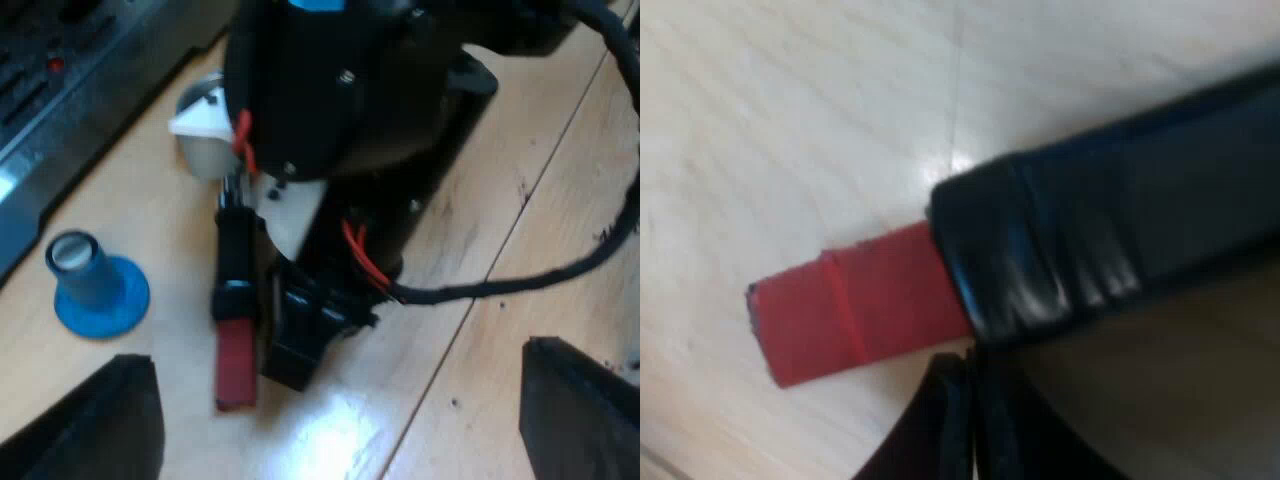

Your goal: Put the handle in the coffee machine

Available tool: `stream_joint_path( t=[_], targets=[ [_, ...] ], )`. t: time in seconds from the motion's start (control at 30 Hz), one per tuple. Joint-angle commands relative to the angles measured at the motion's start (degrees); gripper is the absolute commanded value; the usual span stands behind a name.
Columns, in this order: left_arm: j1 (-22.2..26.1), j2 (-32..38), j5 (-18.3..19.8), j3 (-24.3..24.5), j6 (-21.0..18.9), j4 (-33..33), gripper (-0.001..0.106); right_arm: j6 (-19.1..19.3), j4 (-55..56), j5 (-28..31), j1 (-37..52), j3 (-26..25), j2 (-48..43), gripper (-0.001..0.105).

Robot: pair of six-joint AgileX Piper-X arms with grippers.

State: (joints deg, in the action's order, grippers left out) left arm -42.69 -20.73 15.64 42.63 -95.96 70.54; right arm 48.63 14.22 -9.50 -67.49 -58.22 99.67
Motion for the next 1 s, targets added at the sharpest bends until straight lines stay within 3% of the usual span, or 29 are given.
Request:
stream_joint_path(
  t=[0.03, 0.27, 0.47, 0.7, 0.77, 0.87, 0.93, 1.0],
  targets=[
    [-0.27, 0.18, -2.82, 0.32, -0.47, 1.91, 0.074, 0.34, -0.71, 1.96, -0.12, -5.24, 3.82, 0.000],
    [-0.27, 0.18, -4.97, 0.32, 0.01, 2.78, 0.074, 0.34, 1.65, 1.93, -0.12, -5.72, 3.01, 0.000],
    [-0.27, 0.18, -4.97, 0.32, 0.01, 2.68, 0.074, 0.90, 11.62, 3.58, -0.50, -5.72, 0.47, 0.000],
    [-0.27, 0.18, -5.17, 0.32, -0.18, 2.31, 0.074, 6.58, 23.83, 7.26, -2.21, -5.72, -6.85, 0.001],
    [-0.27, 0.18, -5.17, 0.32, -0.18, 2.31, 0.074, 7.22, 26.11, 9.00, -2.20, -5.72, -8.97, 0.010],
    [-0.27, 0.18, -5.17, 0.32, -0.18, 2.31, 0.074, 10.45, 29.72, 12.15, -2.20, -5.72, -12.15, 0.040],
    [-0.27, 0.18, -5.17, 0.32, -0.18, 2.31, 0.074, 10.87, 31.71, 12.74, -2.20, -5.72, -15.51, 0.069],
    [-0.27, 0.18, -5.17, 0.32, -0.18, 2.31, 0.074, 13.21, 33.21, 12.73, -2.20, -5.72, -17.55, 0.087]
  ],
)
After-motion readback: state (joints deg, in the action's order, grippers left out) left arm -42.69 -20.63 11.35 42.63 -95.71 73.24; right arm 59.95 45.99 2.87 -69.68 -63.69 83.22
